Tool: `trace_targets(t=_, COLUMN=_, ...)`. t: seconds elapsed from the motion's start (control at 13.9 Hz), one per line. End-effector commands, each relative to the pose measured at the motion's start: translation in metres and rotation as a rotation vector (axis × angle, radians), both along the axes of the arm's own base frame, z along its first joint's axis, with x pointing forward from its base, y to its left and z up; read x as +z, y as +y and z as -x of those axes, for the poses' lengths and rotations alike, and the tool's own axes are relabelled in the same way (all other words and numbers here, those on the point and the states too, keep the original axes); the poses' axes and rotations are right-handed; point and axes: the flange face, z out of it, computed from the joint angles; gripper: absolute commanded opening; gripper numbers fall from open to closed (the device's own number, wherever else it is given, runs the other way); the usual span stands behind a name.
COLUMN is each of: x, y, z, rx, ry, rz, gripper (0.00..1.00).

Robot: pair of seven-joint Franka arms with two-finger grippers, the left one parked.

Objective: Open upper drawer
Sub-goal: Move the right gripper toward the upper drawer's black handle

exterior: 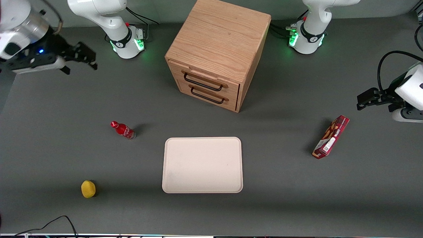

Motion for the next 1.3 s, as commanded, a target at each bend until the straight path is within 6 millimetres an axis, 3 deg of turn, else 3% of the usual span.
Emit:
trace_targets(t=0.0, x=0.003, y=0.053, z=0.001, rx=0.288, ry=0.032, rz=-0.074, gripper=1.0)
trace_targets(t=0.14, x=-0.004, y=0.076, z=0.006, rx=0.456, ry=0.052, rz=-0.136, gripper=1.0)
trace_targets(t=0.29, x=-0.019, y=0.124, z=0.018, rx=0.609, ry=0.072, rz=-0.136, gripper=1.0)
trace_targets(t=0.43, x=-0.049, y=0.171, z=0.019, rx=0.7, ry=0.147, rz=-0.192, gripper=1.0)
trace_targets(t=0.65, x=-0.089, y=0.214, z=0.007, rx=0.763, ry=0.245, rz=-0.292, gripper=1.0)
trace_targets(t=0.79, x=-0.113, y=0.23, z=-0.003, rx=0.777, ry=0.258, rz=-0.316, gripper=1.0)
trace_targets(t=1.23, x=-0.168, y=0.248, z=-0.053, rx=0.74, ry=0.224, rz=-0.396, gripper=1.0)
